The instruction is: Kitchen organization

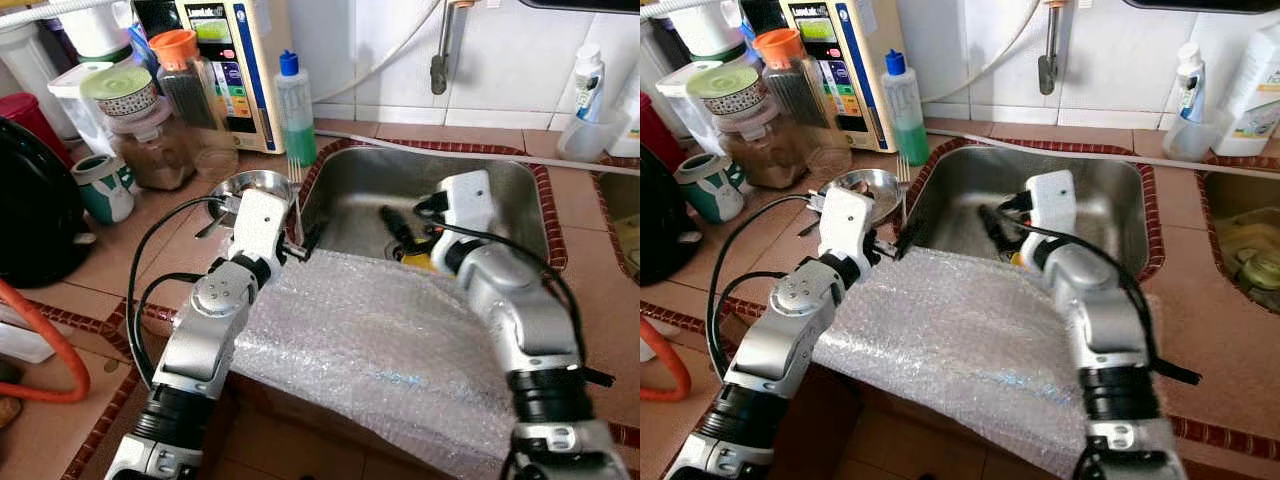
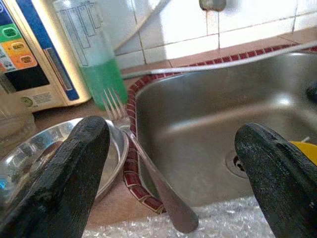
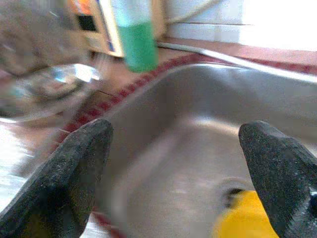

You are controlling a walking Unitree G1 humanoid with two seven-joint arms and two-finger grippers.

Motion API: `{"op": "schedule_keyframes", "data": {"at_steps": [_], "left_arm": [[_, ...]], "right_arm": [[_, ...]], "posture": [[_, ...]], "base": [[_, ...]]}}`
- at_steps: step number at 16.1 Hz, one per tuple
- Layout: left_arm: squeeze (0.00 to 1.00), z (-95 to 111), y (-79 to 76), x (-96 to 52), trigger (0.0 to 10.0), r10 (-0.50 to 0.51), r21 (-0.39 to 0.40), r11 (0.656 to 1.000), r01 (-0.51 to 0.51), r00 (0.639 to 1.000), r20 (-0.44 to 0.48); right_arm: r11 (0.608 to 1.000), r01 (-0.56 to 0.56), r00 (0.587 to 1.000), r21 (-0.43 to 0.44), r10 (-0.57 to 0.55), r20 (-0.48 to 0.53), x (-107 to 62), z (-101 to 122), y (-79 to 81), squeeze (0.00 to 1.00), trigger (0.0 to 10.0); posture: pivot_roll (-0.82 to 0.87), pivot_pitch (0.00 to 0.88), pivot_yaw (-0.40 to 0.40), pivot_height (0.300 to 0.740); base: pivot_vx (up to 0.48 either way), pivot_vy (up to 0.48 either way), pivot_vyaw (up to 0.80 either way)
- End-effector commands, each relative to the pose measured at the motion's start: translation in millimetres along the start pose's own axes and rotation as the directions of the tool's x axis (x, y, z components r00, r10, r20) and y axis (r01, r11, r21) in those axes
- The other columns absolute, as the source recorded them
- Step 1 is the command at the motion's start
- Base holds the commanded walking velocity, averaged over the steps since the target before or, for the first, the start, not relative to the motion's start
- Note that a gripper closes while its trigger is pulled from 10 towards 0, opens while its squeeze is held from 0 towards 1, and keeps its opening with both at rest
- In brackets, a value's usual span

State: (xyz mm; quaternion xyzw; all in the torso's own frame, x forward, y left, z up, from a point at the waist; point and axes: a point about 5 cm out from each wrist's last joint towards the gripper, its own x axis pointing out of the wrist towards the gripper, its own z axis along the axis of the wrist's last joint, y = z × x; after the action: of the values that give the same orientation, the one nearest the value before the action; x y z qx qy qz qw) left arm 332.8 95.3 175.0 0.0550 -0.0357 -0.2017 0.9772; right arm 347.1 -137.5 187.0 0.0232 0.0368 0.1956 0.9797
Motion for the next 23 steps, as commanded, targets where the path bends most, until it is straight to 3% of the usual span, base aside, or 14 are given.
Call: {"op": "schedule_keyframes", "data": {"at_steps": [1, 2, 4, 9, 11, 14, 17, 23], "left_arm": [[0.00, 0.2, 6.5, 0.5, 10.0, 0.035, 0.006, 0.999, -0.035, 0.999, -0.012], [0.00, -1.2, 9.4, -0.9, 10.0, 0.051, 0.001, 0.999, -0.051, 0.998, -0.021], [0.00, -5.7, 12.8, -4.4, 10.0, 0.068, -0.032, 0.997, -0.070, 0.997, -0.046], [0.00, -5.1, 34.8, -11.0, 10.0, 0.167, -0.021, 0.986, -0.168, 0.985, -0.052], [0.00, -7.9, 38.7, -13.2, 10.0, 0.184, -0.033, 0.982, -0.187, 0.980, -0.078], [0.00, -4.2, 29.6, -12.0, 10.0, 0.144, -0.097, 0.984, -0.152, 0.986, -0.083], [0.00, 5.0, 10.5, -10.2, 10.0, 0.074, -0.052, 0.996, -0.075, 0.997, -0.031], [0.00, -7.9, -21.5, -10.6, 10.0, 0.028, -0.025, 0.999, -0.031, 0.994, -0.104]], "right_arm": [[0.997, -0.045, 0.998, 0.058, 0.042, 0.043, 0.9, 8.4, 6.5, 0.00, 10.0], [0.993, -0.032, 0.999, 0.112, 0.028, 0.034, 4.9, 9.5, 4.8, 0.00, 10.0], [0.992, -0.030, 0.999, 0.121, 0.026, 0.030, 8.4, 9.8, 3.7, 0.00, 10.0], [0.987, -0.030, 0.999, 0.156, 0.034, -0.022, 20.7, 9.1, -1.6, 0.00, 10.0], [0.988, -0.021, 1.000, 0.150, 0.020, 0.005, 23.2, 16.5, -7.1, 0.00, 10.0], [0.994, 0.008, 0.999, 0.106, -0.011, 0.030, 22.3, 20.1, -9.3, 0.00, 10.0], [0.996, 0.035, 0.999, 0.077, -0.038, 0.029, 20.4, 17.3, -10.6, 0.00, 10.0], [0.988, 0.136, 0.989, 0.069, -0.139, 0.045, 16.5, 19.2, -23.1, 0.00, 10.0]], "posture": [[-0.22, 0.091, 0.141, 0.740], [-0.22, 0.091, 0.141, 0.740], [-0.20, 0.090, 0.138, 0.740], [-0.18, 0.093, 0.133, 0.740], [-0.18, 0.092, 0.130, 0.740], [-0.18, 0.093, 0.127, 0.740], [-0.18, 0.094, 0.128, 0.740], [-0.19, 0.096, 0.126, 0.740]], "base": [[0.000, 0.000, 0.00], [0.000, 0.000, 0.00], [0.000, 0.000, 0.00], [0.000, 0.000, 0.00], [0.000, 0.000, 0.00], [0.000, 0.000, 0.00], [0.000, 0.000, 0.00], [0.000, 0.000, 0.00]]}}
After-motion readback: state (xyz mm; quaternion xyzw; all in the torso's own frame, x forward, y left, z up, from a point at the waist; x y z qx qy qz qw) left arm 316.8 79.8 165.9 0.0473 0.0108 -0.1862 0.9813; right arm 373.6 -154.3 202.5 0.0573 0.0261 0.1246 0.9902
